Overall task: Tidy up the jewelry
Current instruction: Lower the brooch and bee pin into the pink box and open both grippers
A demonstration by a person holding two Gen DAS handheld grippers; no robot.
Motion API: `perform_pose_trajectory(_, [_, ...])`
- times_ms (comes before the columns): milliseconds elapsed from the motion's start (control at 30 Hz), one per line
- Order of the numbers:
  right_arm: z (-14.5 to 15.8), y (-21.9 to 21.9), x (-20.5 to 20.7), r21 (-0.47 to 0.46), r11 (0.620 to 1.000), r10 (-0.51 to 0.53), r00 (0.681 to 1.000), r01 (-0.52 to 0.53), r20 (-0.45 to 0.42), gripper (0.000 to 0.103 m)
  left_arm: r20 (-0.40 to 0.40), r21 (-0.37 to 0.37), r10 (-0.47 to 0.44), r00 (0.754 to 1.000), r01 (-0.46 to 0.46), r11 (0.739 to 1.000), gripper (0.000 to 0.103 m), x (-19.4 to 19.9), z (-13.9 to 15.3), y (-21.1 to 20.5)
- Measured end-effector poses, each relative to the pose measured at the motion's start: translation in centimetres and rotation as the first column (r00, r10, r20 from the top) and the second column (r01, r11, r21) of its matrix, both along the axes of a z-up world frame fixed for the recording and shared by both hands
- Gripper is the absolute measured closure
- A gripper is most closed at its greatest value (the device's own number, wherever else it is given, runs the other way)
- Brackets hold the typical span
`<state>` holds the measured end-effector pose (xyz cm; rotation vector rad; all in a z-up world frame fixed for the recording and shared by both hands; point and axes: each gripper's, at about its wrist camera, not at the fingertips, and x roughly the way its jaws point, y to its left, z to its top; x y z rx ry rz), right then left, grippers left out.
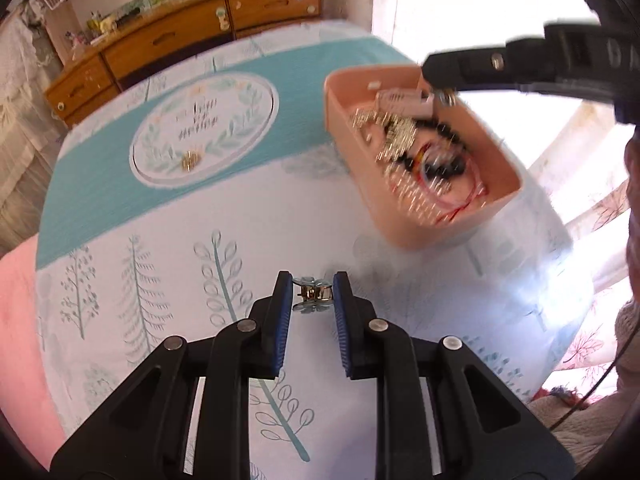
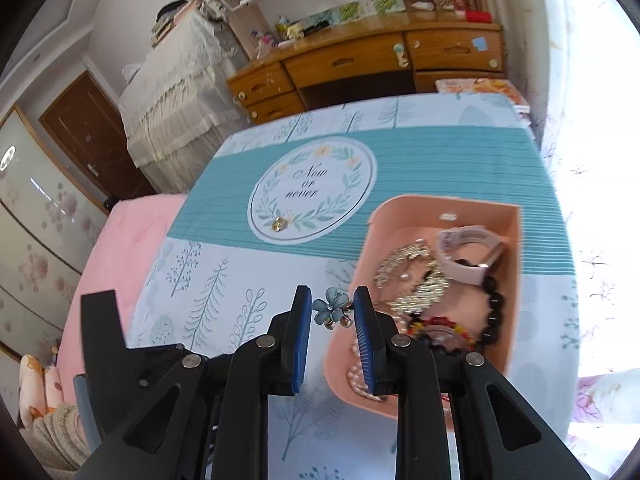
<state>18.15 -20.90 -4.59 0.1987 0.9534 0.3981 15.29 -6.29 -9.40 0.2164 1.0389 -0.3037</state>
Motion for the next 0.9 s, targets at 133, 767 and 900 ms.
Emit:
perform_pose_trajectory(133, [2.1, -2.9, -1.7, 0.014, 0.999, -0.038, 0.998, 0.037, 0.051, 0.082, 0.074, -0.038, -0.018, 0.997, 0.021, 0.999, 0.085, 0.5, 4.0, -1.3])
perform_pose_trajectory(767, [2.3, -12.8, -2.9, 0.082, 0.981, -0.174, 0.985, 0.173, -0.001, 0.081, -0.015, -0.227, 0.013, 1.0, -0.016, 0.974, 0.085, 10.3, 6.3, -9.1])
perform_pose_trajectory(900, [0.1, -13.1, -1.3, 0.111, 0.977, -0.179, 0.982, 0.184, -0.06, 0.081, -0.032, -0.226, 0.019, 0.999, -0.026, 0.974, 0.085, 11.3, 5.3, -9.8])
